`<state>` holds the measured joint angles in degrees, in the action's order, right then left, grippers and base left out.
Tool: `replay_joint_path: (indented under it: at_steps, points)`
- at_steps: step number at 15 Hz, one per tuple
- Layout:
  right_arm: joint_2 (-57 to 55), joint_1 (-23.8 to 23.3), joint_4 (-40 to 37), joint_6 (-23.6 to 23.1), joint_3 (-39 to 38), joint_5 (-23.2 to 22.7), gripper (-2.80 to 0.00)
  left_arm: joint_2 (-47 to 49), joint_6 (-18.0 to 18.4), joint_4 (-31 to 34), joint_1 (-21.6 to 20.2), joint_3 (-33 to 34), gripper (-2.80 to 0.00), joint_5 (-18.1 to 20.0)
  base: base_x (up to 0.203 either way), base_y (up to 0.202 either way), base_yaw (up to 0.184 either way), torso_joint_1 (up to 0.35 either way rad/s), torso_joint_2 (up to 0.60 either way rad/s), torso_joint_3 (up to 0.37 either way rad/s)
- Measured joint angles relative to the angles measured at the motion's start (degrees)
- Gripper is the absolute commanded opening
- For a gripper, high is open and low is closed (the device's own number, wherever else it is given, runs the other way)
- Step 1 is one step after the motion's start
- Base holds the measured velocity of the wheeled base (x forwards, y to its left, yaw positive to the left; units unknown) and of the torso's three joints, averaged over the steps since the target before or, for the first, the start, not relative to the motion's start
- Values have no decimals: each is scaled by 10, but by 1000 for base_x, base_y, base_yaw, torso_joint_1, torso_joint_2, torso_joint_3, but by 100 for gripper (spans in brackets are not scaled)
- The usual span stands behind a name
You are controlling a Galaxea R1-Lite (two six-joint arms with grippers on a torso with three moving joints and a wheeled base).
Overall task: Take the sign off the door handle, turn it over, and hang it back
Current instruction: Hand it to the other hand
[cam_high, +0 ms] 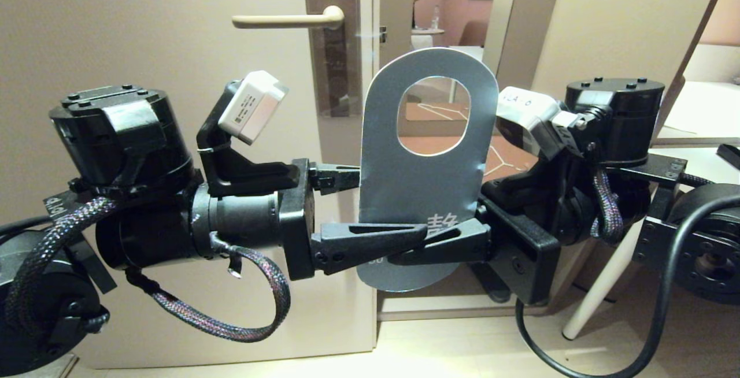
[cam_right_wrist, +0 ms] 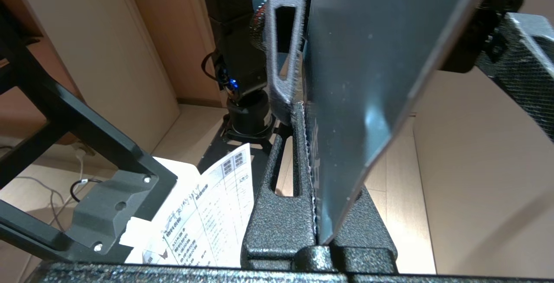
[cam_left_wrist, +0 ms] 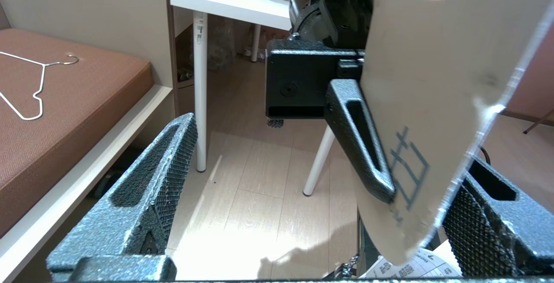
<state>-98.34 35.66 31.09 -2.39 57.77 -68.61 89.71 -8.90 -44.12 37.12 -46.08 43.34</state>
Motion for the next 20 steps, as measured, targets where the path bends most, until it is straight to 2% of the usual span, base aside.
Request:
replay_joint_path:
  at_steps: [18, 19, 20]
  points:
    - [0, 9, 0, -3, -2, 1, -280, 7, 0, -1, 4, -2, 0, -1, 0, 0, 0, 0, 0, 0]
    - [-1, 11, 0, -3, -2, 1, -280, 7, -1, -1, 5, -2, -280, -1, 0, 0, 0, 0, 0, 0]
    - [-1, 11, 0, -3, -2, 2, -280, 7, -1, -1, 7, -1, -280, -1, 0, 0, 0, 0, 0, 0]
